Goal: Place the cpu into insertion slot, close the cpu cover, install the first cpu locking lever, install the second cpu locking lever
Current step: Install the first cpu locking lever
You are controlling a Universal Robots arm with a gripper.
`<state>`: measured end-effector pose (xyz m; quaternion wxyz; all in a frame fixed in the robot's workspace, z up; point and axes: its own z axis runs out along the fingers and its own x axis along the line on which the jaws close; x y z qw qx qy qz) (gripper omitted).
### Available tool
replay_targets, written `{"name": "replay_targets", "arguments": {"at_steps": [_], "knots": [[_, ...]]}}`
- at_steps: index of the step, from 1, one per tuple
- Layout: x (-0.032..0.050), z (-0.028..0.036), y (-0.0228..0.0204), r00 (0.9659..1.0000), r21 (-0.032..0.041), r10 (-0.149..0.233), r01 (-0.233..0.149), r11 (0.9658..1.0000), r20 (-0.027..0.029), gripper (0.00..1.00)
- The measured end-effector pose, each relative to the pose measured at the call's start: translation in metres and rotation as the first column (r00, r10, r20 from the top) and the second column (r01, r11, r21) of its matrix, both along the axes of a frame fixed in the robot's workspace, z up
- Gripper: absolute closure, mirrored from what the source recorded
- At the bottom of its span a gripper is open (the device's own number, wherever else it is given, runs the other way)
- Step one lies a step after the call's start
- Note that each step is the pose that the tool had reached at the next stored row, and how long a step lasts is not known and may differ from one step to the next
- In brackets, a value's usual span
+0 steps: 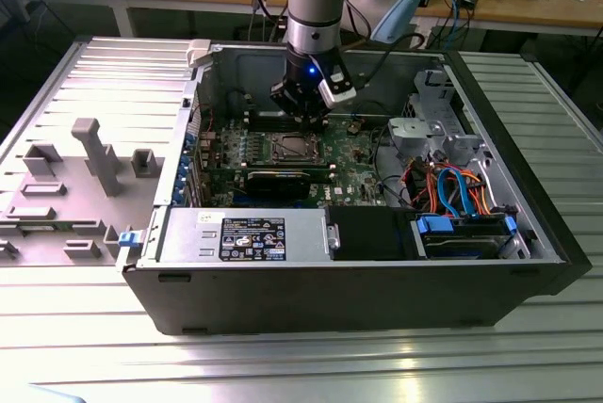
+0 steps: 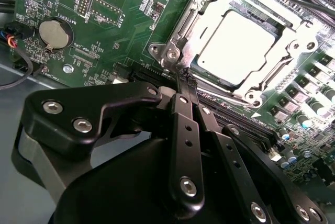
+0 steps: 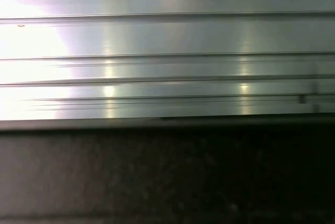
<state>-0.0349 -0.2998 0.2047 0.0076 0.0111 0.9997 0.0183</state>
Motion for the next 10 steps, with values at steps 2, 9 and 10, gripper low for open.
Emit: {"name": "replay_targets", "arguments": {"at_steps": [2, 9, 10], "knots": [[-0.0001, -0.0005, 0.0001, 1.0000, -0.0008, 0.000, 0.000, 1.0000, -0.0007, 0.89], [0.0000, -0.0006, 0.0003, 1.0000, -0.0010, 0.000, 0.000, 1.0000, -0.0008, 0.89], [0.0000, -0.0002, 0.0003, 1.0000, -0.0007, 0.000, 0.000, 1.0000, -0.0008, 0.89]]}}
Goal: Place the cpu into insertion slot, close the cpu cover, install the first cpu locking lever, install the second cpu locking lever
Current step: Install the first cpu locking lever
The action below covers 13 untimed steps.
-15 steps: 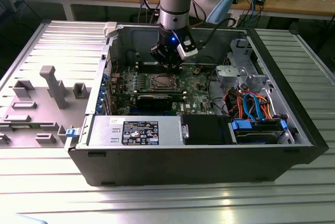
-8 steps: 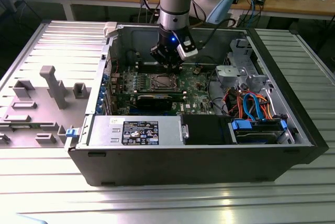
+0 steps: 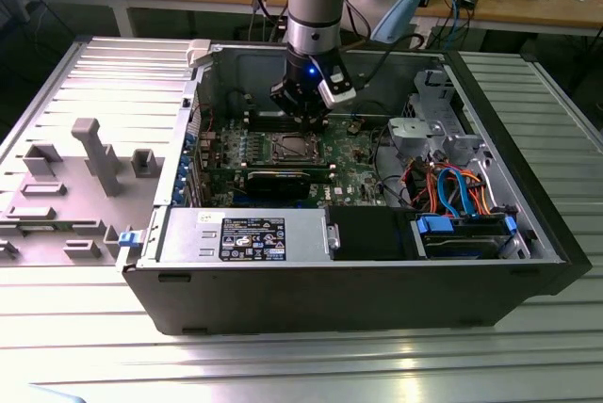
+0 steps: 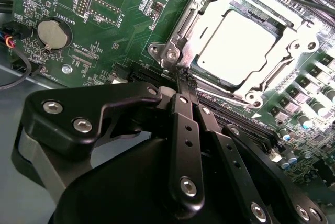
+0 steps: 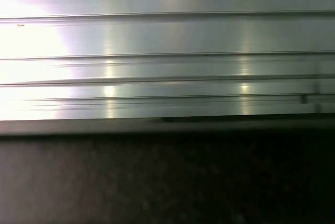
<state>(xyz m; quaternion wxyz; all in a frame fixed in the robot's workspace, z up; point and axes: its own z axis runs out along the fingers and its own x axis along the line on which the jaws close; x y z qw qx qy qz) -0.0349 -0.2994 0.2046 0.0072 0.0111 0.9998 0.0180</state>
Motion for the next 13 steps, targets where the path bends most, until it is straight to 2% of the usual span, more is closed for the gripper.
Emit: {"name": "replay_targets", "arguments": {"at_steps": [4, 10, 13], "knots": [[0.0000, 0.0008, 0.0000, 1.0000, 0.0000, 0.000, 0.000, 1.0000, 0.0000, 0.89], [0.0000, -0.0003, 0.0001, 1.0000, -0.0071, 0.000, 0.000, 1.0000, -0.0003, 0.89], [0.0000, -0.0003, 0.0001, 1.0000, -0.0081, 0.000, 0.000, 1.0000, -0.0002, 0.89]]}}
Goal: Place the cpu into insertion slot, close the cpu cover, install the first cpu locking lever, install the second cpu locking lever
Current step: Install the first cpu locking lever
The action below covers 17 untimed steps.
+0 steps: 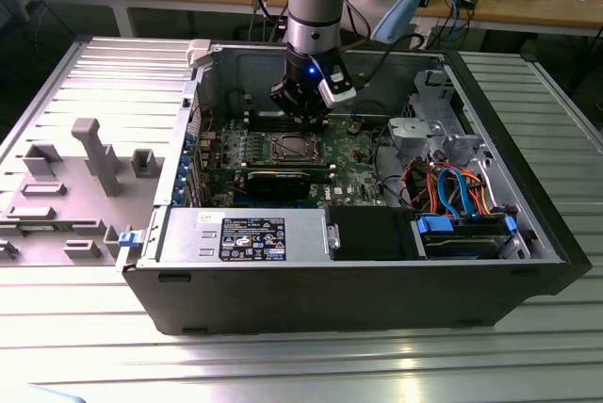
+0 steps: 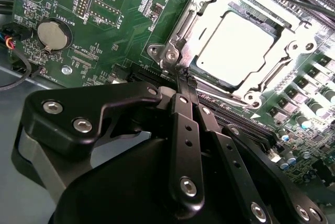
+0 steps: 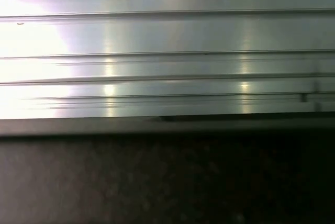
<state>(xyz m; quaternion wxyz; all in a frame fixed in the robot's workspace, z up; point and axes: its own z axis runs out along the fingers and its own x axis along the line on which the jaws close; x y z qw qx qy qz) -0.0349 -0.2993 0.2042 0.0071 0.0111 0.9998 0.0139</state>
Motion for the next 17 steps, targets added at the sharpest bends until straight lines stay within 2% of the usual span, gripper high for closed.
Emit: {"name": "replay_targets", "arguments": {"at_steps": [8, 12, 17], "knots": [[0.0000, 0.0015, 0.0000, 1.0000, 0.0001, 0.000, 0.000, 1.0000, 0.0002, 0.89], [0.0000, 0.0015, 0.0000, 1.0000, -0.0067, 0.000, 0.000, 1.0000, 0.0000, 0.89], [0.0000, 0.0015, 0.0000, 1.0000, -0.0099, 0.000, 0.000, 1.0000, 0.0001, 0.89]]}}
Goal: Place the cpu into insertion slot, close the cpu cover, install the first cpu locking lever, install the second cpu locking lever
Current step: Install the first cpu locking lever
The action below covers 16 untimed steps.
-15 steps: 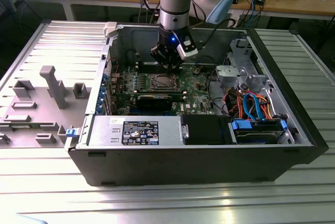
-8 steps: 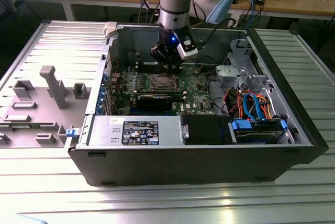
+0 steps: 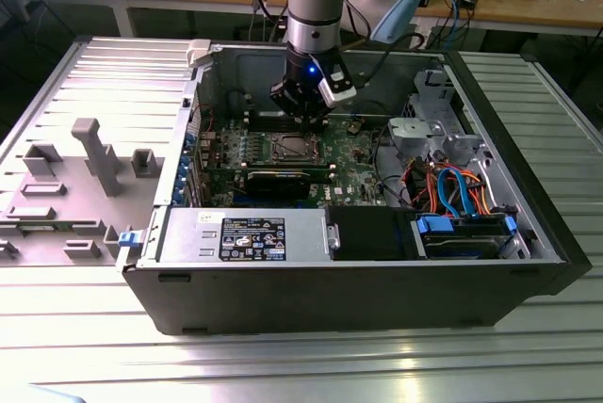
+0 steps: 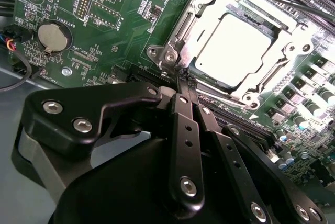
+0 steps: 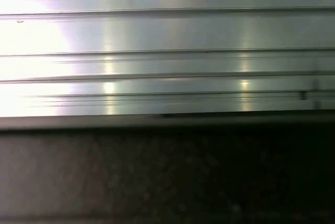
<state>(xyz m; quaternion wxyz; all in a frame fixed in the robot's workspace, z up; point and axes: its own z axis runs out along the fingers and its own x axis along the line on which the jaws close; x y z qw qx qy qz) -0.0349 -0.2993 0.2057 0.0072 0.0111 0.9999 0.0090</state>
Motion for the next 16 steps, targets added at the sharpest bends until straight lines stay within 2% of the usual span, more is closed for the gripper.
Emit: {"name": "replay_targets", "arguments": {"at_steps": [6, 16], "knots": [[0.0000, -0.0002, 0.0000, 1.0000, -0.0057, 0.000, 0.000, 1.0000, 0.0000, 0.89], [0.0002, -0.0013, 0.0000, 1.0000, -0.0202, 0.000, 0.000, 0.9998, -0.0001, 0.89]]}}
